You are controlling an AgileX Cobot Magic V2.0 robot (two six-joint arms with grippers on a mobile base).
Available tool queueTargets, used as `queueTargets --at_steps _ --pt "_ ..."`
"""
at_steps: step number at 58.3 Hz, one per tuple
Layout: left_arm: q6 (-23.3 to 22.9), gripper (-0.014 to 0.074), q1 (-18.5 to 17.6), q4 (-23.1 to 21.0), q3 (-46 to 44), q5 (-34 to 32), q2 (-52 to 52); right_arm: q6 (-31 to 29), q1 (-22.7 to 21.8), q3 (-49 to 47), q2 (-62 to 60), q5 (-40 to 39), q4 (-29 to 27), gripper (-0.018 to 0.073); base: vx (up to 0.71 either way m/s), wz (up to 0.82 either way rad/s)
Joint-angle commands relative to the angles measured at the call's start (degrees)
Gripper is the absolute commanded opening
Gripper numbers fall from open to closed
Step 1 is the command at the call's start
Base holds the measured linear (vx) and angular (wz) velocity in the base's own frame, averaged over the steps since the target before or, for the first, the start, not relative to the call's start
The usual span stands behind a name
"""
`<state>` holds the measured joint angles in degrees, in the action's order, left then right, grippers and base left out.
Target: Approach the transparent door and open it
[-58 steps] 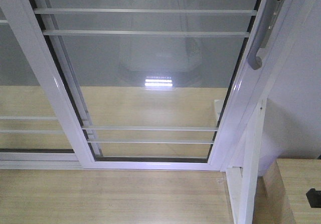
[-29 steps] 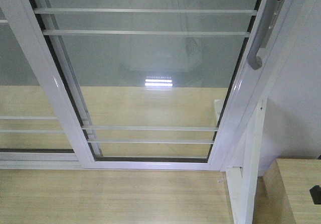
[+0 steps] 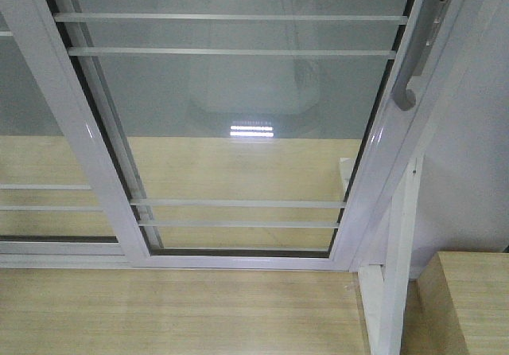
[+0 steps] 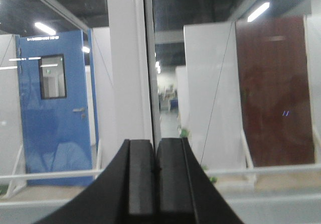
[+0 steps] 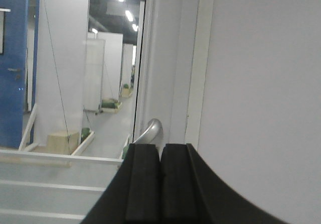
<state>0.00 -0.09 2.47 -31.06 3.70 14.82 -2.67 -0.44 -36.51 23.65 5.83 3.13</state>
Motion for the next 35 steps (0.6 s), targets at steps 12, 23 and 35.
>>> queueTargets --at_steps 12,23,35 --pt "1.31 -0.0004 0.09 -0.74 -2.04 -2.41 18.71 0.79 -0.01 -2.47 21.62 -3.85 -1.02 0.0002 0.00 0.00" --pt "1.31 0.0018 0.09 -0.63 -2.04 -2.15 22.07 0.53 -0.01 -2.47 27.28 -5.83 -1.02 0.0095 0.00 0.00" --pt "1.36 0.0101 0.09 -0.57 -2.04 1.68 22.19 0.73 -0.01 -2.47 31.39 -9.07 -1.15 0.0286 0.00 0.00"
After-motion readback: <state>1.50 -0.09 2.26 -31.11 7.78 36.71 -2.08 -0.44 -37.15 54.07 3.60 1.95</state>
